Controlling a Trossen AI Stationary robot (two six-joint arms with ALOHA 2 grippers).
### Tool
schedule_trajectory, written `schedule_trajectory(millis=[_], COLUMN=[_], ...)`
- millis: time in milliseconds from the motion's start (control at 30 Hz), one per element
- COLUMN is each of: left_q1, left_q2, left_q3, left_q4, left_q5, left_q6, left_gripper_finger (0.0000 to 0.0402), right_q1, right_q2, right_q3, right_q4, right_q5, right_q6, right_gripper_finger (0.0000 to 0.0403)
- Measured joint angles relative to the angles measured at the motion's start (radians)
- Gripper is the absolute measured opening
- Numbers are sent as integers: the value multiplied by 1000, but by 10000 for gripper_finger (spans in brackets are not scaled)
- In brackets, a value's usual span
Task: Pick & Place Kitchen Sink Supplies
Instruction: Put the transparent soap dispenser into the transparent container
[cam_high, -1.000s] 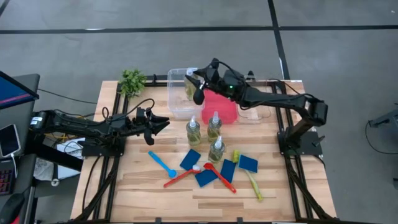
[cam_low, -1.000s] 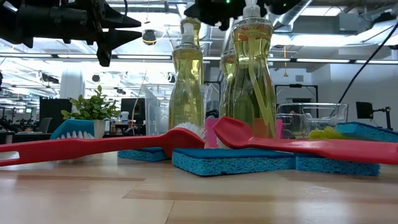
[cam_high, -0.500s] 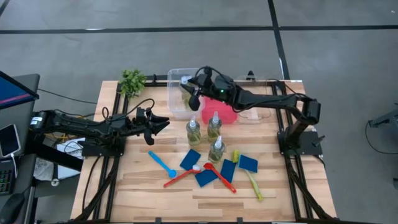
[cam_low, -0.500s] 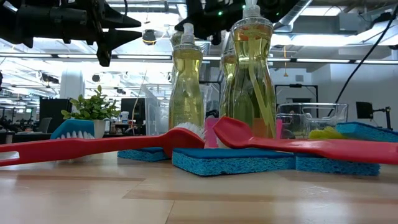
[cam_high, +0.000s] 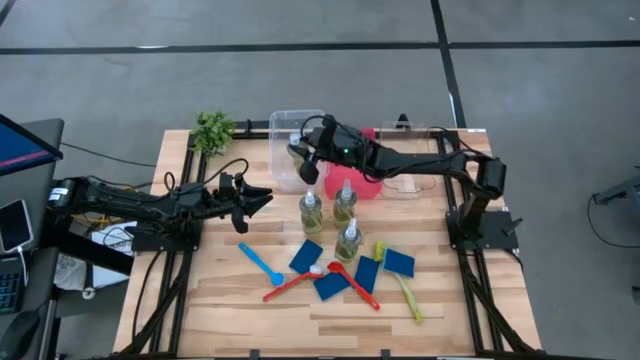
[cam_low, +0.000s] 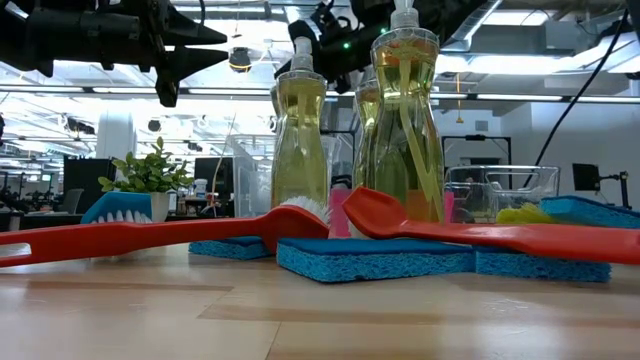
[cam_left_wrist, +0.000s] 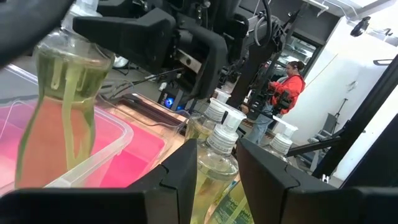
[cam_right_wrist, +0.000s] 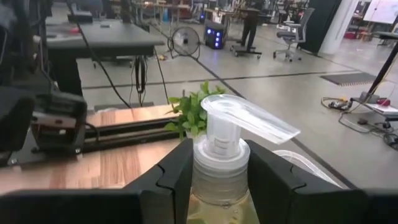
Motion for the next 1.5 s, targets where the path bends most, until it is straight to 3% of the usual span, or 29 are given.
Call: schedule_trajectory(millis=[1200, 1500], left_q1=[0, 0], left_q2=[0, 0], left_q3=[0, 0], left_q4=[0, 0], left_q5=[0, 0], left_q6=[0, 0], left_gripper_finger=[116, 116], right_q1=[0, -1], right_q2=[-4, -4], right_q3=[3, 1], right_q4=[-273, -293], right_q5=[0, 0], right_q6=[-22, -26], right_gripper_finger=[124, 183])
